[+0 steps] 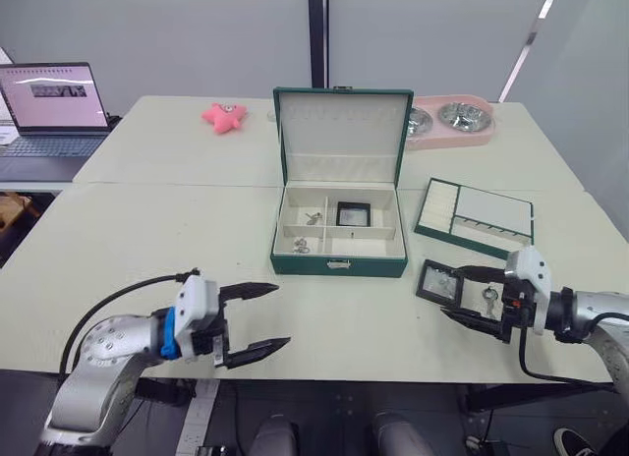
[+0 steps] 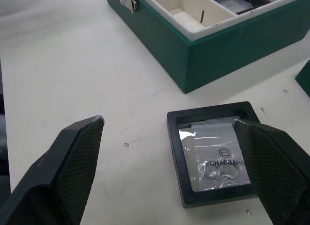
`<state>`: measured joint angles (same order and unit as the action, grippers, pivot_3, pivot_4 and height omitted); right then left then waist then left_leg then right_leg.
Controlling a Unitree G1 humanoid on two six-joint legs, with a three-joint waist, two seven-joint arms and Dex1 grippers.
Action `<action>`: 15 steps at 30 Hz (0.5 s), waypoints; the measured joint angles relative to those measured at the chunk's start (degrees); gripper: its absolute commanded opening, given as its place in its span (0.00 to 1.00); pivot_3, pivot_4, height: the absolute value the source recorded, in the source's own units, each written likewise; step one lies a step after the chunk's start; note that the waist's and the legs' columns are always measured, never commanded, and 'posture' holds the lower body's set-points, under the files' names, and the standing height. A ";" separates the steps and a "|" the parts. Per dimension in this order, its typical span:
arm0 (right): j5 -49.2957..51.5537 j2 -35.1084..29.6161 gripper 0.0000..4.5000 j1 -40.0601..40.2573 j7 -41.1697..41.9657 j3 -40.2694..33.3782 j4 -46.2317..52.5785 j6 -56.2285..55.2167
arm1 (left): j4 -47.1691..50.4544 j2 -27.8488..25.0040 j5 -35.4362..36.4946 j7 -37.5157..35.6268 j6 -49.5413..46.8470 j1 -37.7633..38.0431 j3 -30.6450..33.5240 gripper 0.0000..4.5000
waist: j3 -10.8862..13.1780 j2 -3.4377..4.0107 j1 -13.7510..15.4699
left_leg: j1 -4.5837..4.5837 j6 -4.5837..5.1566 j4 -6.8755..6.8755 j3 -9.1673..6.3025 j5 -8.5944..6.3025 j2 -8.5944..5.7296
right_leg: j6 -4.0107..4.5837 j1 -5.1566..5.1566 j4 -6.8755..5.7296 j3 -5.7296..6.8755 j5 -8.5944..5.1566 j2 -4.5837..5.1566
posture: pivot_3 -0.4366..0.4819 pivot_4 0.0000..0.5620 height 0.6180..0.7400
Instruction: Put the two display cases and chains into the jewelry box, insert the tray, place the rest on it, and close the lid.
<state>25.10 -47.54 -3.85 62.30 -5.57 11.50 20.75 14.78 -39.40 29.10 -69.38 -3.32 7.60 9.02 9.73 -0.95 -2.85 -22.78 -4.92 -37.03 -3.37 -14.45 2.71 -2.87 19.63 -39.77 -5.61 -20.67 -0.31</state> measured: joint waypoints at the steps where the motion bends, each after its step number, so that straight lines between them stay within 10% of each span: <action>1: -0.48 0.02 1.00 -0.38 -0.08 0.60 -0.01 0.02 | 0.00 0.16 -0.18 -0.01 0.95 0.49 0.31 1.00 | 0.00 0.00 0.03 | -0.01 0.00 0.00 0.00 0.00 0.00 | 0.00 0.00 0.02 0.00 0.00 0.00 | 0.48 0.27 1.00; 15: -8.03 0.69 1.00 -3.76 -1.59 7.02 -3.73 -1.33 | -0.15 2.68 -2.04 1.06 8.82 4.82 0.29 1.00 | 0.01 -0.01 0.17 | -0.03 0.00 0.02 -0.01 0.00 0.00 | 0.00 0.01 0.09 0.03 0.00 0.00 | 0.48 0.27 1.00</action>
<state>17.06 -46.86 -7.61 60.72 1.44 7.77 19.42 14.63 -36.72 27.06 -68.31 5.50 12.42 9.31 9.74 -0.96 -2.68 -22.80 -4.92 -37.00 -3.38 -14.46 2.71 -2.87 19.63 -39.68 -5.58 -20.67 -0.30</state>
